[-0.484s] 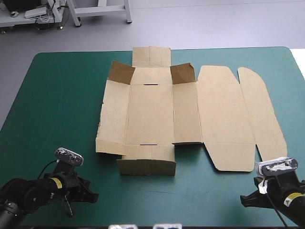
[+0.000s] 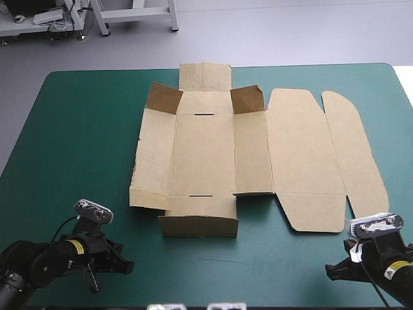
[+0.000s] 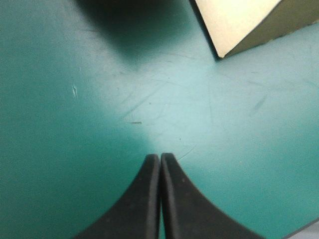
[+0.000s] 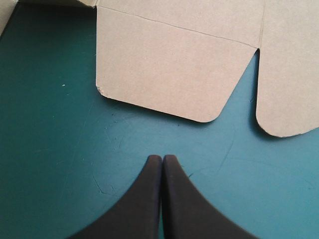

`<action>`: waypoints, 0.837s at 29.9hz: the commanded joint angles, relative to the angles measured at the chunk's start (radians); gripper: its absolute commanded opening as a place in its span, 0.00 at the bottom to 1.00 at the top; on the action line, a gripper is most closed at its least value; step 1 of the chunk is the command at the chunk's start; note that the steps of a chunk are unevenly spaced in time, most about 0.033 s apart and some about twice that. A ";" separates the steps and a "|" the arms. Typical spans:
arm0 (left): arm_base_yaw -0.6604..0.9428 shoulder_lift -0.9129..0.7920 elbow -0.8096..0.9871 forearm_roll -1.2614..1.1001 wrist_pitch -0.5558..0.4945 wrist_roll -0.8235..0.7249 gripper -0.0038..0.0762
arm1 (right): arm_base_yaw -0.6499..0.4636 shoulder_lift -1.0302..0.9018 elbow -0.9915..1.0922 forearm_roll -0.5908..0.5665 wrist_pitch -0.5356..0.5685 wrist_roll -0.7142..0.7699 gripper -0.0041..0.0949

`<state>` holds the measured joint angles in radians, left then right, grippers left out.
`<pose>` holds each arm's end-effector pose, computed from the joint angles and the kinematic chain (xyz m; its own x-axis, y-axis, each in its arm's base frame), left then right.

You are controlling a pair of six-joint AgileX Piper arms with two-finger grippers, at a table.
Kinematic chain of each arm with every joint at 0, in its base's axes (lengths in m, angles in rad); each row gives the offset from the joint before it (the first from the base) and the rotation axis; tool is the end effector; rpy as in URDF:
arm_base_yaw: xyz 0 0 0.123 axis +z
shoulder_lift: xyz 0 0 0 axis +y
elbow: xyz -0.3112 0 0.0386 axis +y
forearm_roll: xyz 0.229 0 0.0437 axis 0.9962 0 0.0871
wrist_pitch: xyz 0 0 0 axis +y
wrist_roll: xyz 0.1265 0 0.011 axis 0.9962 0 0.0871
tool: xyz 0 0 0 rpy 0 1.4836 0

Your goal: Fold the box

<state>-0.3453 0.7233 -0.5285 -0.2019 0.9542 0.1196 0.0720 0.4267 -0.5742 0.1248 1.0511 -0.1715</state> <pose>0.0752 -0.0492 0.2476 -0.8165 0.2956 -0.4960 0.4117 0.9003 -0.1412 0.0384 0.0165 0.2721 -0.7043 -0.1595 -0.6918 -0.2237 0.9746 0.0031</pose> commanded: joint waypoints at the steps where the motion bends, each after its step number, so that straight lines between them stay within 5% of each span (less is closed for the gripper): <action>1: 0.000 0.016 -0.077 -0.045 -0.028 0.007 0.04 | 0.004 0.006 -0.026 0.008 -0.051 -0.005 0.02; 15: 0.000 0.438 -0.501 -0.035 -0.047 0.045 0.04 | 0.004 0.006 -0.026 0.008 -0.051 -0.006 0.02; 25: 0.036 0.678 -0.708 -0.230 -0.067 0.217 0.04 | 0.004 0.006 -0.026 0.007 -0.051 -0.009 0.02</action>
<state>-0.3405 1.4025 -1.1859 -0.3848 0.9236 0.3139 0.0720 0.4267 -0.5742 0.1281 1.0511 -0.1715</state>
